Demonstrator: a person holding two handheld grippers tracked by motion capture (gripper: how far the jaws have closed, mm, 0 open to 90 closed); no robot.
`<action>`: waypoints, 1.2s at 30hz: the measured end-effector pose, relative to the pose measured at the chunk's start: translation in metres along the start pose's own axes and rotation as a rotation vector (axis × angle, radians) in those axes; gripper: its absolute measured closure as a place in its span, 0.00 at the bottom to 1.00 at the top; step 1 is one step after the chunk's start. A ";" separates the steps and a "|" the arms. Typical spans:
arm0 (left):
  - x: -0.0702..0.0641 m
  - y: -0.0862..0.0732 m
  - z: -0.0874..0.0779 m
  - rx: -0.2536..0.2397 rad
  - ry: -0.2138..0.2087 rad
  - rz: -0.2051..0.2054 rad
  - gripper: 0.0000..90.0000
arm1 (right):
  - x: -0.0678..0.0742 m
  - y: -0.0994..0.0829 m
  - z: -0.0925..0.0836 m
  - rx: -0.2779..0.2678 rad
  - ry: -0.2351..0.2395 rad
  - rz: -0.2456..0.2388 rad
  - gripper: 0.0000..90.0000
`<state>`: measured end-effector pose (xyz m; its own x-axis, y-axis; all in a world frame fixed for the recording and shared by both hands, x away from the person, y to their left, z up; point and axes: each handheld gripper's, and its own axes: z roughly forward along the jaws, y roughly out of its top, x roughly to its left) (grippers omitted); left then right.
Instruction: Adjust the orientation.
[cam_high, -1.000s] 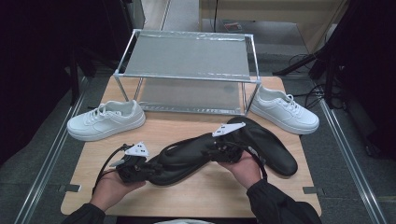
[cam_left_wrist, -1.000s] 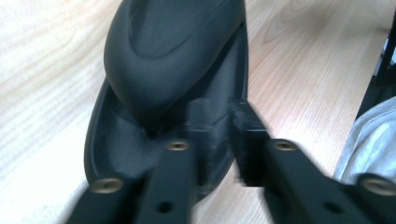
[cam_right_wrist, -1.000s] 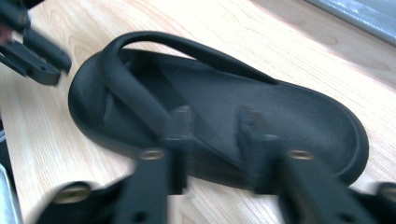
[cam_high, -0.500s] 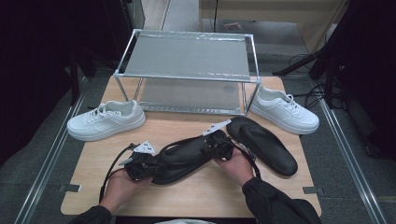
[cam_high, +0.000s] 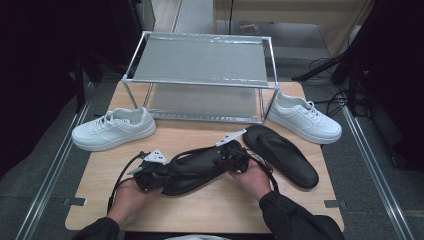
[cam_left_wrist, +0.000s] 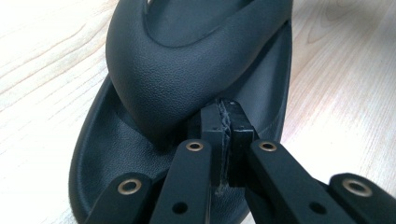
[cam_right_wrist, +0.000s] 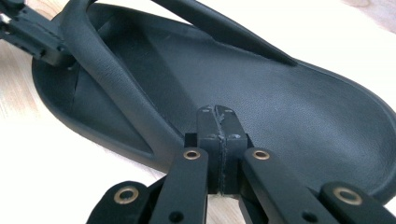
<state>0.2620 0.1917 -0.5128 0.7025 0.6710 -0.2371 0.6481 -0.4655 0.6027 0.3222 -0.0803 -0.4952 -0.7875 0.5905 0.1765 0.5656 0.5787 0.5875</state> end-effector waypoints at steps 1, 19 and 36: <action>0.000 0.000 0.001 0.001 0.003 -0.003 0.99 | 0.000 0.000 0.000 0.000 -0.001 0.002 1.00; 0.028 0.011 0.008 0.001 0.031 -0.048 1.00 | 0.015 -0.009 -0.003 0.008 0.040 0.009 1.00; 0.051 0.035 0.022 0.001 0.012 -0.041 1.00 | 0.027 -0.019 -0.002 0.000 0.099 0.095 1.00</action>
<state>0.3267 0.1966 -0.5204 0.6717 0.6963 -0.2530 0.6767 -0.4376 0.5921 0.2894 -0.0765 -0.5001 -0.7509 0.5839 0.3087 0.6387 0.5231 0.5643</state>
